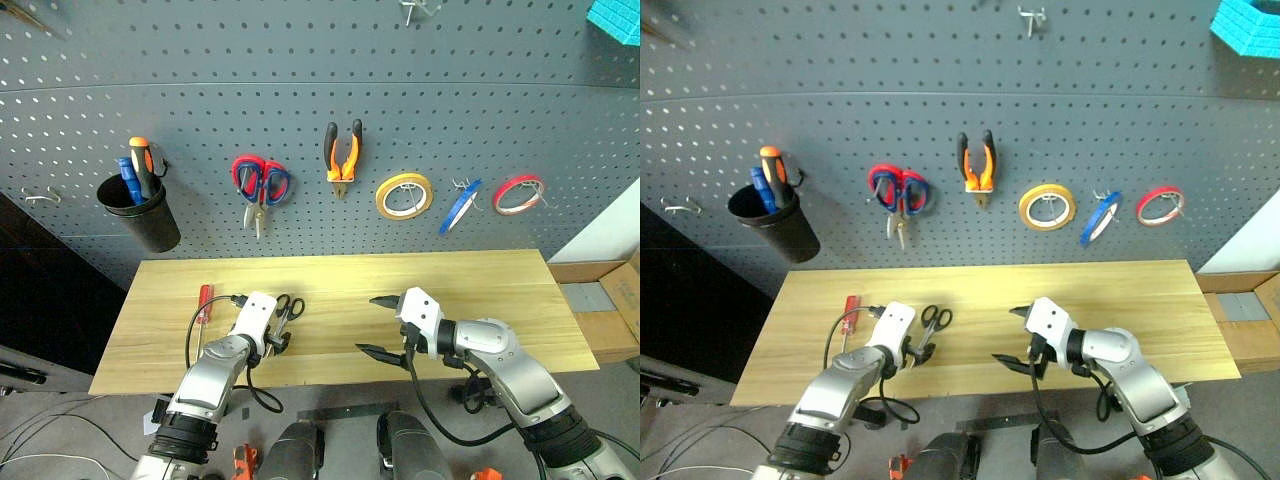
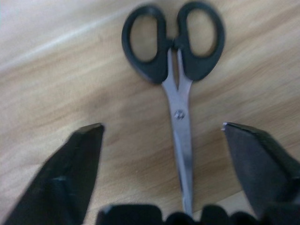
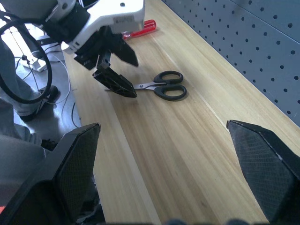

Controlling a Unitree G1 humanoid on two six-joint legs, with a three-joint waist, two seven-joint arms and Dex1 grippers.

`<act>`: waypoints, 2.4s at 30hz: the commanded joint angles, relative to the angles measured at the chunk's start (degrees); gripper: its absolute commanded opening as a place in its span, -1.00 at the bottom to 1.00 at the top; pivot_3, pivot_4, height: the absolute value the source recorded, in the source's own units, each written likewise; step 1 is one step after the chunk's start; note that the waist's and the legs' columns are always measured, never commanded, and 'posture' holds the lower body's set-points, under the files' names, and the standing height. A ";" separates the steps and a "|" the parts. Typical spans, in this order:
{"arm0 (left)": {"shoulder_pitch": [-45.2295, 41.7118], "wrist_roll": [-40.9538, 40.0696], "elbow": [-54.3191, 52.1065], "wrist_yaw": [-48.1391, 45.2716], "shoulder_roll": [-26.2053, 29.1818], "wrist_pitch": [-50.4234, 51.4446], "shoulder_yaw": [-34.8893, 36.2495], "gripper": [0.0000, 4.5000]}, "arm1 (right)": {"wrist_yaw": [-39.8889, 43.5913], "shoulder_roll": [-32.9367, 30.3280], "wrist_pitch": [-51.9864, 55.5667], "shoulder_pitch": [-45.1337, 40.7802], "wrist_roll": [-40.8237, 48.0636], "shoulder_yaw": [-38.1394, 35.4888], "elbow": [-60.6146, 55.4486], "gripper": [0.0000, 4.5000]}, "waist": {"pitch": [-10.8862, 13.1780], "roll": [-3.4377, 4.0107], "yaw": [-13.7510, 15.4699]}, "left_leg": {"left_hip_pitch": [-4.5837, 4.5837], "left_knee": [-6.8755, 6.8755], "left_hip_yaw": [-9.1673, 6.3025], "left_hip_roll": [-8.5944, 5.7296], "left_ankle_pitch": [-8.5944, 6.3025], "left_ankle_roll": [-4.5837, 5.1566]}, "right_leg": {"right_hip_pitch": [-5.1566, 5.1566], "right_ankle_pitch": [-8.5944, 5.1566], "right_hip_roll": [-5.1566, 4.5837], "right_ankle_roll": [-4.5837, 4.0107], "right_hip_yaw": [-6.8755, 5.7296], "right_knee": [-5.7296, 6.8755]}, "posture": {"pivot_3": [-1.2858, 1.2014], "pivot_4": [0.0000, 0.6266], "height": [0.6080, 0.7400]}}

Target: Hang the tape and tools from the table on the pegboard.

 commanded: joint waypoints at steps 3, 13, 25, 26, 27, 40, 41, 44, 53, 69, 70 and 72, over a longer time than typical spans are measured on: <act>-1.25 0.93 0.60 0.17 -0.02 0.85 -0.02 0.02 | -0.89 0.55 -0.99 -0.37 -0.14 -1.16 -1.19 1.00 | 0.00 0.00 0.00 | 0.00 0.00 0.00 0.00 0.00 0.00 | -0.01 0.00 0.00 0.00 0.00 0.00 | -0.01 -0.42 1.00; 0.67 0.92 -3.12 -0.65 1.17 3.48 0.09 -0.97 | -1.80 0.85 -1.02 -1.73 -0.34 -1.53 -0.17 1.00 | -0.04 0.02 -0.10 | 0.03 0.00 0.00 0.00 0.00 0.00 | 0.01 0.00 0.00 0.00 0.01 0.01 | -0.01 -0.45 1.00; 12.16 -0.20 -21.61 0.85 4.17 -8.60 7.45 -0.97 | 0.01 0.56 -2.32 -4.70 -0.04 -2.17 2.23 1.00 | -0.10 0.02 -0.26 | 0.01 -0.01 -0.02 0.02 0.00 -0.01 | 0.00 0.00 -0.01 -0.01 0.08 -0.02 | 0.02 -0.48 1.00; 13.18 -0.44 -23.14 1.24 3.78 -9.86 8.47 -0.97 | 0.22 0.55 -2.51 -4.95 -0.05 -2.26 2.62 1.00 | -0.10 0.02 -0.18 | 0.01 -0.01 0.00 0.01 -0.01 -0.01 | 0.00 0.00 -0.02 -0.01 0.08 -0.03 | 0.02 -0.48 1.00; 15.08 -0.56 -25.23 1.18 3.57 -14.37 9.19 -0.97 | 0.40 0.61 -2.78 -5.25 -0.09 -2.31 3.10 1.00 | -0.10 0.02 -0.05 | 0.01 -0.02 0.00 0.01 -0.01 -0.01 | 0.00 0.00 -0.03 -0.01 0.11 -0.04 | 0.03 -0.48 1.00; 23.60 10.16 -26.67 6.83 2.68 -59.53 8.93 -0.97 | 2.49 2.13 -5.39 -7.70 -0.67 -1.99 7.74 1.00 | -0.16 0.03 2.13 | 0.03 -0.02 -0.01 0.02 -0.13 0.21 | 0.09 0.00 -0.05 -0.02 0.05 -0.11 | 0.05 -0.47 1.00; 22.47 9.42 -27.01 7.16 2.01 -59.17 9.60 -0.97 | 2.65 2.15 -5.52 -7.93 -0.71 -2.03 8.02 1.00 | -0.16 0.03 2.21 | 0.03 -0.02 -0.01 0.02 -0.13 0.21 | 0.09 0.00 -0.05 -0.02 0.04 -0.10 | 0.05 -0.47 1.00; 19.47 7.89 -27.85 7.67 0.77 -58.00 11.39 -0.97 | 3.02 2.11 -6.01 -8.51 -0.91 -2.13 8.67 1.00 | -0.17 0.02 2.33 | 0.03 -0.01 0.00 0.01 -0.12 0.20 | 0.09 0.00 -0.03 -0.02 -0.01 -0.10 | 0.05 -0.48 1.00; 16.77 7.89 -25.81 9.86 -2.56 -55.51 13.46 -0.97 | 2.79 3.76 -6.44 -11.24 -0.37 -3.45 9.39 1.00 | -0.22 -0.01 2.17 | 0.05 -0.01 0.08 0.02 -0.01 0.01 | 0.04 0.01 0.02 -0.02 0.00 -0.04 | 0.05 -0.50 1.00; 6.30 9.64 -15.59 12.10 -5.60 -55.68 10.96 -0.97 | 1.42 5.09 -6.06 -12.42 -0.33 -4.80 8.24 1.00 | -0.31 -0.08 2.05 | 0.04 0.00 0.08 0.03 0.00 -0.01 | 0.00 0.03 0.07 0.01 0.00 -0.03 | 0.02 -0.51 1.00; 6.15 9.60 -15.42 12.36 -5.75 -55.46 11.12 -0.97 | 1.38 5.11 -5.99 -12.52 -0.22 -4.97 8.00 1.00 | -0.31 -0.08 2.05 | 0.04 0.00 0.08 0.03 0.00 -0.01 | 0.01 0.03 0.07 0.01 0.01 -0.03 | 0.02 -0.51 1.00; 5.69 9.70 -14.83 12.75 -5.86 -55.23 11.42 -0.97 | 1.29 5.40 -5.38 -13.05 0.74 -5.63 6.72 1.00 | -0.31 -0.08 2.05 | 0.04 0.01 0.08 0.02 0.00 -0.01 | 0.02 0.03 0.07 0.01 0.00 -0.04 | 0.02 -0.50 1.00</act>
